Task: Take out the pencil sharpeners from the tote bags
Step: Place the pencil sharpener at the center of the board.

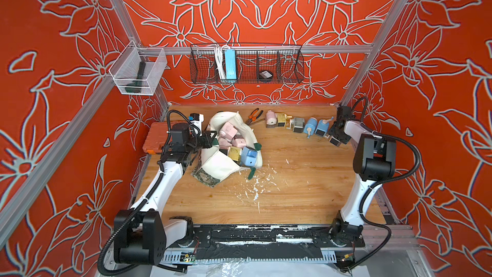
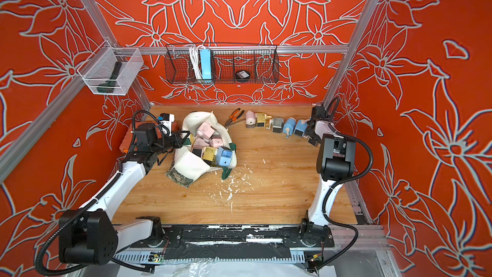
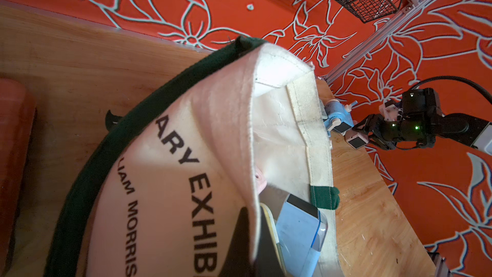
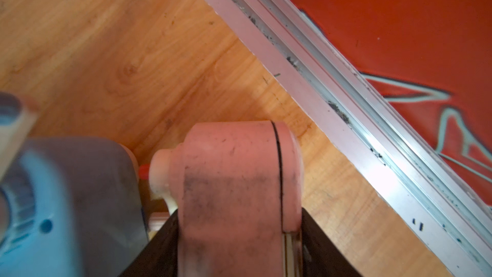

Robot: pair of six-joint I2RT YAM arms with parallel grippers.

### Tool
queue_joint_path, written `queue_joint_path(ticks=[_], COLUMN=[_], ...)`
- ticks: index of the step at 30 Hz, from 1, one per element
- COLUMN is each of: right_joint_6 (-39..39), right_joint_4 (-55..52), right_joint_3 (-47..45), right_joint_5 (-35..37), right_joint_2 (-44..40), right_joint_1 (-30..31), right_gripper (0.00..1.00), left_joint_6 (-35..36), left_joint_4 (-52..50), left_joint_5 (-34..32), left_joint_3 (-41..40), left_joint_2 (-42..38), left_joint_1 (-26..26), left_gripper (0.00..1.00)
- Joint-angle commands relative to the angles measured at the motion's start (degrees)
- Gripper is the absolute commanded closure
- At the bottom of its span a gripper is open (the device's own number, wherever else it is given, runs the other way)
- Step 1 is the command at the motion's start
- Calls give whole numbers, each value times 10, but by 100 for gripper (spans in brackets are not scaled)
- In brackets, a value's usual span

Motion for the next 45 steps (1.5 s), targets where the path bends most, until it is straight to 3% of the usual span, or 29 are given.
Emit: queue_joint_path(ticks=[1, 9, 14, 21, 30, 32, 35, 39, 45], right_joint_6=[-12, 19, 35, 33, -32, -35, -20, -8, -22], right_joint_4=[-17, -34, -39, -52, -28, -25, -20, -55, -107], right_joint_3=[10, -10, -41, -107, -306, -349, -391, -400, -390], right_joint_5=[-17, 13, 23, -4, -121, -116, -179, -221, -218], right_joint_2=[12, -35, -86, -212, -547, -624, -704, -739, -770], right_joint_1=[7, 10, 14, 19, 100, 142, 159, 161, 162], right_gripper=[46, 29, 24, 26, 33, 33, 35, 36, 37], left_joint_6=[4, 4, 4, 0, 2, -1, -2, -3, -2], left_joint_4=[4, 6, 3, 8, 8, 11, 11, 16, 18], left_joint_5=[14, 13, 13, 18, 9, 15, 15, 15, 11], left_joint_3=[15, 13, 14, 13, 11, 10, 12, 7, 4], left_joint_2=[4, 9, 11, 7, -4, -5, -6, -8, -4], left_joint_1=[-8, -9, -9, -8, -11, -11, -11, -11, -12], left_gripper=[100, 100, 100, 100, 100, 100, 100, 100, 100])
